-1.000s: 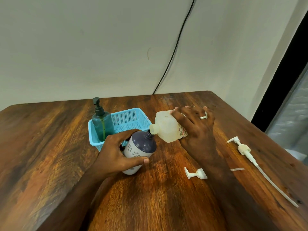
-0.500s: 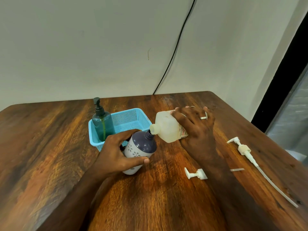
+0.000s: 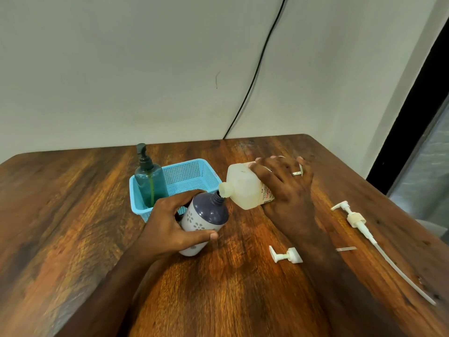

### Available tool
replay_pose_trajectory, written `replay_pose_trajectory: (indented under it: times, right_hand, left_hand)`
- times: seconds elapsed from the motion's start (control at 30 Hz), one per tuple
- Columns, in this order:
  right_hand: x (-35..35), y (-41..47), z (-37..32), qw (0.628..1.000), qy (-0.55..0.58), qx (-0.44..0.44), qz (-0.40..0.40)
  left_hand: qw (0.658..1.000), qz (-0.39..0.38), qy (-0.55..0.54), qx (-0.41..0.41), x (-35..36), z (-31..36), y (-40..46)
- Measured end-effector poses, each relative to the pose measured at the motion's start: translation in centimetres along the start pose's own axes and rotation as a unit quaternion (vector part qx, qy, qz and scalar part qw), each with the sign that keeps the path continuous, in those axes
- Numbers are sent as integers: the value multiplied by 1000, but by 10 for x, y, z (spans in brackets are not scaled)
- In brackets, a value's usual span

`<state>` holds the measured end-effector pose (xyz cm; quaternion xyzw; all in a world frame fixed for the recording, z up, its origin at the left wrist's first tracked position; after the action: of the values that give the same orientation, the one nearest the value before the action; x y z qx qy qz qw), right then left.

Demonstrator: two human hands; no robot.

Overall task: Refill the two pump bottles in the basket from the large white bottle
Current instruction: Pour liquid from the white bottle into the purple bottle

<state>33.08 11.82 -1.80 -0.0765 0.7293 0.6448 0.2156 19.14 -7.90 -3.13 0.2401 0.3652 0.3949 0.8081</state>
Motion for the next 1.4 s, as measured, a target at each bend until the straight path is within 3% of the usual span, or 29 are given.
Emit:
replay_pose_trajectory:
  times: [1.4]
  right_hand:
    - [1,-1,0,1000,-11,-4,0]
  left_hand:
    - [1000,-4,1,-3,1,1,0]
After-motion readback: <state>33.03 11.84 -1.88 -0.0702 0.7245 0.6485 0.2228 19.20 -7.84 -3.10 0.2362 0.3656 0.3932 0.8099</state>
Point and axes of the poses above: each hand's wrist, its own y-axis towards the middle knuckle, its own x-axis out of the palm, z = x × y, the point moved 4 cm from there along y, towards the middle knuckle, and after that the axes turned 13 degrees about z, right-handed, at the moved point
